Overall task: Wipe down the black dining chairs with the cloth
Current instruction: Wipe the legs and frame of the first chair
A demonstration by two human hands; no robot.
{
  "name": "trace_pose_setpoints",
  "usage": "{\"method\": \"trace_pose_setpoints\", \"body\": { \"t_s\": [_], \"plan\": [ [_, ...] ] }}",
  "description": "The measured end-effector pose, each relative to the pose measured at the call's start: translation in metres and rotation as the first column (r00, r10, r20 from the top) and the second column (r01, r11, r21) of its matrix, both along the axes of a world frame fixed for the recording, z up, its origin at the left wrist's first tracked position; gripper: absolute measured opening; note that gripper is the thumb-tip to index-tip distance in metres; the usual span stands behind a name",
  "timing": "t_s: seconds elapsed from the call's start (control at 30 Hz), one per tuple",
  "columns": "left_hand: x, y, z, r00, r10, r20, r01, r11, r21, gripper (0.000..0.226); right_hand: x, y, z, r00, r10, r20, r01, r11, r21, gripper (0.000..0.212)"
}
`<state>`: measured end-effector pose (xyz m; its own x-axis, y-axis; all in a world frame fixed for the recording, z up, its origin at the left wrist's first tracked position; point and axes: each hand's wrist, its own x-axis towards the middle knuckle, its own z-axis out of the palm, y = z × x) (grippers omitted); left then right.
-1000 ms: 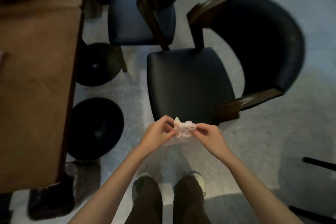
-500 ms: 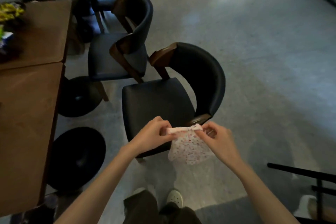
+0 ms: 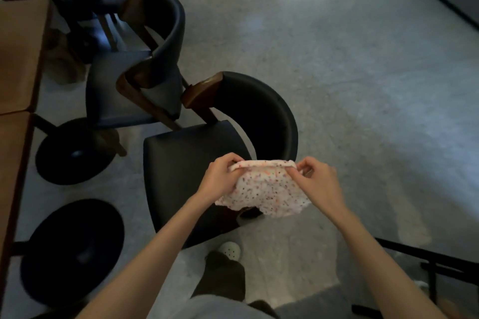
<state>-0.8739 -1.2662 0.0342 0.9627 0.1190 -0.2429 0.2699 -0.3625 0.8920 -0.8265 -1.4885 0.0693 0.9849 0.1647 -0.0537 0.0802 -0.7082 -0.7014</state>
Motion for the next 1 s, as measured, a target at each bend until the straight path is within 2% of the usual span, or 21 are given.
{"method": "trace_pose_setpoints", "body": {
  "t_s": [0.1,0.23,0.4,0.5,0.6,0.73,0.87,1.0],
  "plan": [
    [0.031,-0.004,-0.005,0.999,0.025,-0.026,-0.026,0.999,-0.039,0.007,0.041,-0.002,-0.002,0.999,0.042,0.025,-0.041,0.998,-0.042,0.028],
    [0.065,-0.006,-0.005,0.994,0.107,-0.03,-0.11,0.99,-0.092,0.01,0.1,0.0,-0.001,0.971,0.219,0.097,-0.213,0.974,-0.073,0.029],
    [0.103,0.012,-0.003,0.95,0.313,-0.018,-0.312,0.943,-0.118,0.006,0.181,0.029,0.004,0.904,0.42,-0.08,-0.416,0.907,0.07,0.034],
    [0.124,0.017,-0.002,0.903,0.428,0.038,-0.425,0.903,-0.063,0.005,0.225,0.05,0.0,0.834,0.538,-0.121,-0.522,0.841,0.141,0.034],
    [0.132,0.011,0.003,0.825,0.557,0.095,-0.559,0.829,-0.011,0.007,0.259,0.067,-0.004,0.729,0.676,-0.106,-0.649,0.732,0.208,0.032],
    [0.118,-0.014,0.006,0.72,0.683,0.119,-0.692,0.719,0.058,0.014,0.282,0.078,0.0,0.538,0.838,-0.088,-0.81,0.543,0.222,0.029],
    [0.09,-0.056,0.004,0.665,0.745,0.064,-0.747,0.66,0.082,0.018,0.287,0.077,0.003,0.367,0.924,-0.107,-0.904,0.382,0.192,0.026],
    [0.066,-0.115,-0.013,0.643,0.765,-0.026,-0.757,0.64,0.133,0.021,0.286,0.058,-0.023,0.113,0.959,-0.26,-0.983,0.145,0.109,0.022]
  ]
}}
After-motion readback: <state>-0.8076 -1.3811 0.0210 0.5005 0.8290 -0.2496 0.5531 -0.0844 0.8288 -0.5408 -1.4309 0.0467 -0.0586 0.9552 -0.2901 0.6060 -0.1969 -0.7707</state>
